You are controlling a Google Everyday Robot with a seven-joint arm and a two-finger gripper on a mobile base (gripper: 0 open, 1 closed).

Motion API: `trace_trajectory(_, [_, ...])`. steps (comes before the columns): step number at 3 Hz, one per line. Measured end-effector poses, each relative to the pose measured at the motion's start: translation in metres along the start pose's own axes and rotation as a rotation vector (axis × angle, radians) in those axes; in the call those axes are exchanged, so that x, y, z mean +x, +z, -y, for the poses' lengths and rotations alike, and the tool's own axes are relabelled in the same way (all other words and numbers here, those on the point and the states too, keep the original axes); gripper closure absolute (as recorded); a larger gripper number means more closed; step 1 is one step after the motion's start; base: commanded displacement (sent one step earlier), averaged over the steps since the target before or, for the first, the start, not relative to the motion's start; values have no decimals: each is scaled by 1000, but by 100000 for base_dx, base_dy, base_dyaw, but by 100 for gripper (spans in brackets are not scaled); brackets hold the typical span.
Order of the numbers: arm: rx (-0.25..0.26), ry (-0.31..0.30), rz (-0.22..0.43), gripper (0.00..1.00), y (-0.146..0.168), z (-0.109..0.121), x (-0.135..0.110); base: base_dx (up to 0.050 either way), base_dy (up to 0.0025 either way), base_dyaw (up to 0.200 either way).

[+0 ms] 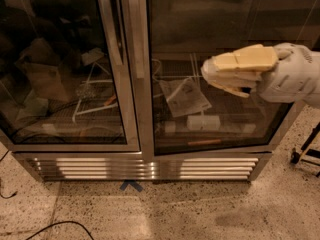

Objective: Pick orange can from top drawer and place on counter

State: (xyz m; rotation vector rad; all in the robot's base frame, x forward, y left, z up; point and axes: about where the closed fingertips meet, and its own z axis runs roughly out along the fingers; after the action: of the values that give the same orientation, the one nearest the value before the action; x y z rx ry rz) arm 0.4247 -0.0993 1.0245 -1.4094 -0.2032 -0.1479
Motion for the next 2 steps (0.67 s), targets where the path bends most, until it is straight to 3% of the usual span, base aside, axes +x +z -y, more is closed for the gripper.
trace_trajectory(1, [-1, -13, 3, 100, -11, 3, -18, 0, 0, 0])
trace_trajectory(2, [-30, -7, -25, 82, -15, 3, -13, 0, 0, 0])
